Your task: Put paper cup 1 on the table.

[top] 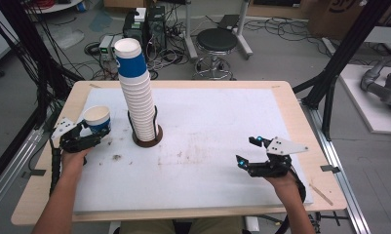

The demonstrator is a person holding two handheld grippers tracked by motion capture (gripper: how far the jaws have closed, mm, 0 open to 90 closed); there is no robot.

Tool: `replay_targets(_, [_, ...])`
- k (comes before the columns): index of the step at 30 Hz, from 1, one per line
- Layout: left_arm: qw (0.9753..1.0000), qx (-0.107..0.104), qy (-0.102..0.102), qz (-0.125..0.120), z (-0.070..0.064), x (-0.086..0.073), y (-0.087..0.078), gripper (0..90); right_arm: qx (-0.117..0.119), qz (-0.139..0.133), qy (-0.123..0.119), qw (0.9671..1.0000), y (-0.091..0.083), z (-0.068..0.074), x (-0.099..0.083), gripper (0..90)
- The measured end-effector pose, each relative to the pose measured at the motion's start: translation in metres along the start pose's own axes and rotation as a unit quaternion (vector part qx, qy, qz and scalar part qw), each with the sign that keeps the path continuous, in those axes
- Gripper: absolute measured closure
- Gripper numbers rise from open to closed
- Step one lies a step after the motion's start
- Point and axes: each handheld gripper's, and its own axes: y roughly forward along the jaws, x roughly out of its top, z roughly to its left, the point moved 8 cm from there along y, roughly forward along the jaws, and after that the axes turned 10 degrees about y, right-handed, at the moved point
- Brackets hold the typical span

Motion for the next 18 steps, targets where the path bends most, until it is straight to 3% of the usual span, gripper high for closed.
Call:
replay_targets(4, [0.9998, 0.010, -0.013, 0.008, 0.003, -0.001, 0.001, 25.6, 0.002, 0.001, -0.001, 1.0000, 0.001, 0.001, 0.000, 20.7])
replay_targets(7, [0.9983, 0.014, 0.006, 0.057, 0.002, -0.006, 0.007, 25.6, 0.004, 0.001, -0.003, 1.0000, 0.001, 0.002, 0.000, 20.7])
replay_targets(11, [0.9958, 0.018, 0.020, 0.088, 0.001, -0.009, 0.012, 25.6, 0.002, -0.002, -0.005, 1.0000, 0.000, 0.002, 0.001, 20.7])
replay_targets(18, [0.9943, 0.024, 0.020, 0.102, 0.000, -0.010, 0.012, 25.4, 0.002, -0.002, -0.002, 1.0000, -0.002, 0.001, 0.000, 20.7])
